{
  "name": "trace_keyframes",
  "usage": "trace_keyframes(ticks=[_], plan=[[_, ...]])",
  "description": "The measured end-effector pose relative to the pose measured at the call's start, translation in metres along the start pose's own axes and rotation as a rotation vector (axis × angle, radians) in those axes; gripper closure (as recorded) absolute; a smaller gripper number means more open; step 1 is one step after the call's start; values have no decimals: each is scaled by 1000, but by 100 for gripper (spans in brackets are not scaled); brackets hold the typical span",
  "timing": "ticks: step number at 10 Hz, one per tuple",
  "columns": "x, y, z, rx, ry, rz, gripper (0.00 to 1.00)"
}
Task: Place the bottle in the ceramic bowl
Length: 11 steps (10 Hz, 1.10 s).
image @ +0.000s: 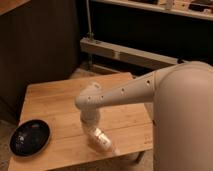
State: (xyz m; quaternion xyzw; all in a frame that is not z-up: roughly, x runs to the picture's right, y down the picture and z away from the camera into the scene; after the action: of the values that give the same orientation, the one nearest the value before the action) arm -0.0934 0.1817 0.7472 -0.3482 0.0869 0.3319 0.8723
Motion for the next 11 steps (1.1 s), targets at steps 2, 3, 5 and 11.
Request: trace_keyframes(ticks=[2, 3, 5, 11], plan=[[-49, -1, -46, 8, -41, -19, 100], [-73, 1, -59, 8, -65, -30, 100], [-124, 4, -83, -5, -130, -47, 100], [-265, 36, -119, -203, -354, -103, 100]])
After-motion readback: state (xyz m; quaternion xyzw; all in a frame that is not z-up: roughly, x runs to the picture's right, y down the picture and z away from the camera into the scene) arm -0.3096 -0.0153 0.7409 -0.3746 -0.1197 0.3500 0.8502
